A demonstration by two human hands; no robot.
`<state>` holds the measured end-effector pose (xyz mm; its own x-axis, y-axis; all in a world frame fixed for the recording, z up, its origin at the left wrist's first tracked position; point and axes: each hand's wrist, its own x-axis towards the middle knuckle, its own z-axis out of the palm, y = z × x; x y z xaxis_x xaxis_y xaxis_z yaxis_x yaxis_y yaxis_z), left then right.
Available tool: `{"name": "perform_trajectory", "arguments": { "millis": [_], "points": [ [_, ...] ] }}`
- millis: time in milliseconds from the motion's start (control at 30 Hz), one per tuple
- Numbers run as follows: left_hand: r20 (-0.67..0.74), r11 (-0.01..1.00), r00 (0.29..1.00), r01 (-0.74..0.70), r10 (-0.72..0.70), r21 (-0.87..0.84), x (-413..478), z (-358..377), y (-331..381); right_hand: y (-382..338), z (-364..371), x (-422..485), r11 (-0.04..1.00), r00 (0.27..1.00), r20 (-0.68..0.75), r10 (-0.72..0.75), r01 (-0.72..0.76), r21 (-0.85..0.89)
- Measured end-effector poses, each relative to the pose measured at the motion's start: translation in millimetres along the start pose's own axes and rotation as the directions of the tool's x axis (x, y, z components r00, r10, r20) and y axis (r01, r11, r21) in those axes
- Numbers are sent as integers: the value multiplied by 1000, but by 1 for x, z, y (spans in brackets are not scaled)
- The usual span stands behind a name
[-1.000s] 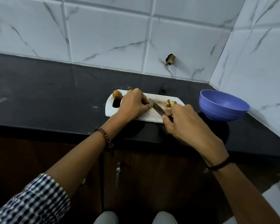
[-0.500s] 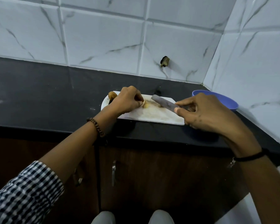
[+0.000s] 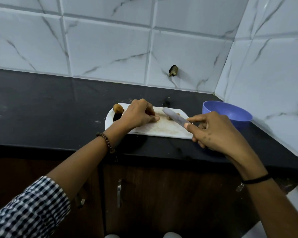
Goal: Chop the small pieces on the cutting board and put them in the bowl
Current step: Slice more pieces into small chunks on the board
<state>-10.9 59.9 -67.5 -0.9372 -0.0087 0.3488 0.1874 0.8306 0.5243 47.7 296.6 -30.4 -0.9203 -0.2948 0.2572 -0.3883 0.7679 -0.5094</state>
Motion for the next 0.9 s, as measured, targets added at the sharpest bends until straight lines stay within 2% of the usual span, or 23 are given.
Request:
{"name": "perform_trajectory", "arguments": {
  "millis": [100, 300, 467, 600, 900],
  "points": [
    [-45, 1000, 999, 7, -8, -16, 0, 4, 1, -1, 3, 0, 1000, 1000, -29, -5, 5, 7],
    [28, 1000, 1000, -1, 1, -22, 0, 0, 2, -3, 15, -3, 998, 999, -43, 0, 3, 59],
    [3, 999, 1000, 16, -16, -49, 0, 4, 1, -4, 23, -1, 998, 999, -12, 53, -52, 40],
    [-29, 994, 999, 34, -37, -104, -3, 5, 0, -7, 33, -3, 999, 999, -19, 44, -44, 1],
    [9, 965, 993, 113, -114, -236, -7, 3, -2, -6, 44, -4, 997, 997, -74, 38, -43, -61]
  ]
}}
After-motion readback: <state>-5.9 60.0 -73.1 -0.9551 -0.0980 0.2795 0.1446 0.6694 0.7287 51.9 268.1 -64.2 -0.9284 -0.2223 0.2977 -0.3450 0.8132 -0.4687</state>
